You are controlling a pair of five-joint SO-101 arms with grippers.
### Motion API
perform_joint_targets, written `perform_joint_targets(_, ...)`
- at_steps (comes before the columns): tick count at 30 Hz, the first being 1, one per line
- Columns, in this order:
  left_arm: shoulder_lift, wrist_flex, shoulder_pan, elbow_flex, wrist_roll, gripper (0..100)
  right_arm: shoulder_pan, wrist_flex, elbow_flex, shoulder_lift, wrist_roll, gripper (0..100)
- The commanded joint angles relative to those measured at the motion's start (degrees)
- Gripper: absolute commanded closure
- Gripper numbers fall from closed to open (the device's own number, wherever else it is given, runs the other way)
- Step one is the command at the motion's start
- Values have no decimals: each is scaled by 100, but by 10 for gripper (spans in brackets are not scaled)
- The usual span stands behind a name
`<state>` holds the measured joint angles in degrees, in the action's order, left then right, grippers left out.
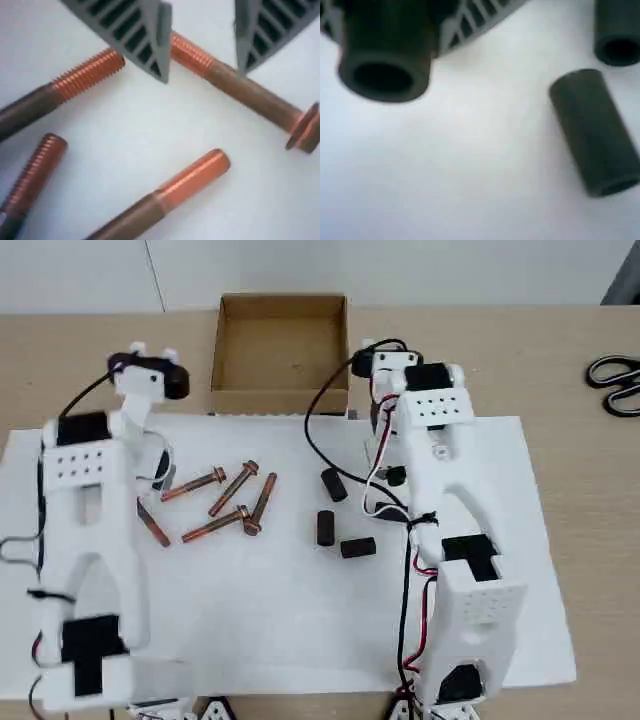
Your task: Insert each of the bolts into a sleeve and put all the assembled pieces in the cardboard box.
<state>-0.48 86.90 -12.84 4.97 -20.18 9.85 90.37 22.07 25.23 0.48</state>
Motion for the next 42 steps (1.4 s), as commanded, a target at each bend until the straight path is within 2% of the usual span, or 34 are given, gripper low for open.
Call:
perform_joint_targets(1,844,844,229,-1613,-484,919,-330,31,255,-338,35,995)
perform_joint_targets(4,1547,1257,369,-2413,-993,919,-541,40,255,-215,35,995)
perform_joint_targets(7,2092,1336,475,-2888,-1319,918,-716,40,246,-75,35,995)
perform_joint_targets(16,3191,1240,545,-3081,-2532,917,-822,40,246,13,35,995)
perform_joint_targets(21,3367,835,545,-3081,-2646,917,-813,31,246,22,35,995)
perform_joint_targets(33,3402,378,976,-3055,-2734,916,-804,31,246,31,35,995)
perform_joint_targets(42,3842,185,1011,-3160,-2875,916,-804,31,246,31,35,995)
